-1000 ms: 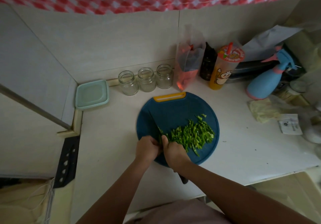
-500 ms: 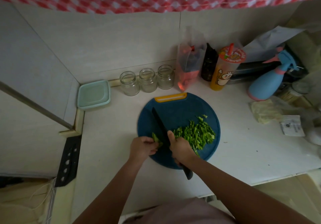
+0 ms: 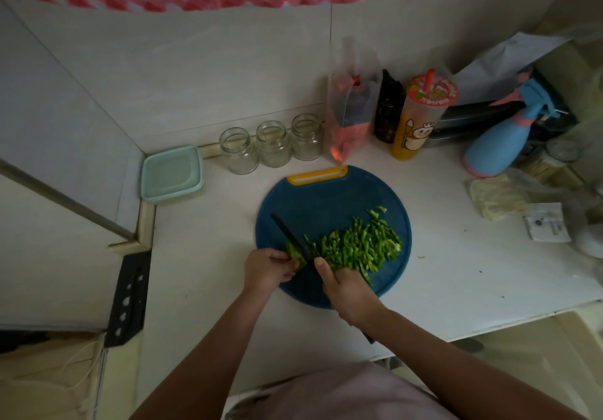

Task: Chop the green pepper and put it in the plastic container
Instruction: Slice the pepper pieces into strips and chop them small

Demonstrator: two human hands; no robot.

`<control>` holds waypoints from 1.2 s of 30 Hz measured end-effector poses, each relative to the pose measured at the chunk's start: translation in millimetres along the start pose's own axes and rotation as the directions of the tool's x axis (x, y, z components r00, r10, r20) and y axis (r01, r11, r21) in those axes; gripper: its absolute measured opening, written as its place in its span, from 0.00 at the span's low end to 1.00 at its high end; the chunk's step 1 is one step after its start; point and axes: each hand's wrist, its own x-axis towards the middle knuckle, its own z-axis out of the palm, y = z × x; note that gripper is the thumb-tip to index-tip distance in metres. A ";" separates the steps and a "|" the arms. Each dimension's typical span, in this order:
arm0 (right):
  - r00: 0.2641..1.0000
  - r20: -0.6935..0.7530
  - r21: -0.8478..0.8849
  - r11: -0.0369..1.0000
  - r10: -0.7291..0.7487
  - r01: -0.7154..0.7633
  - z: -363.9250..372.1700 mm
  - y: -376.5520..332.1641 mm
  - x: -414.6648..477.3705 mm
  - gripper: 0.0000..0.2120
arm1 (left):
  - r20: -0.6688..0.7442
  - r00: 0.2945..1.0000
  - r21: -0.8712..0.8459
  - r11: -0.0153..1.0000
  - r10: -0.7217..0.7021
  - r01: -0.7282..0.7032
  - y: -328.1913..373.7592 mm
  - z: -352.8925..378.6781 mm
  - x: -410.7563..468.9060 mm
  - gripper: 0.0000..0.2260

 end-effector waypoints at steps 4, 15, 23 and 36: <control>0.999 0.020 -0.085 0.995 -0.047 0.049 -0.8 -3.7 -3.1 0.26 | 0.003 1.000 0.018 1.000 0.000 0.000 0.3 -0.4 0.5 0.08; 0.990 -0.005 -0.375 0.918 -0.139 0.127 8.9 3.4 -6.1 0.26 | 0.000 1.000 0.109 0.994 -0.031 0.031 2.1 -4.6 7.1 0.02; 0.993 -0.016 -0.430 0.897 -0.120 0.102 10.6 5.3 -6.1 0.24 | 0.015 0.999 0.114 0.993 -0.037 0.035 3.1 -4.7 7.0 0.05; 1.000 -0.002 -0.337 0.941 -0.022 0.020 14.7 -5.2 -0.9 0.27 | 0.009 0.998 0.162 0.985 -0.066 0.063 10.2 -4.7 8.6 0.06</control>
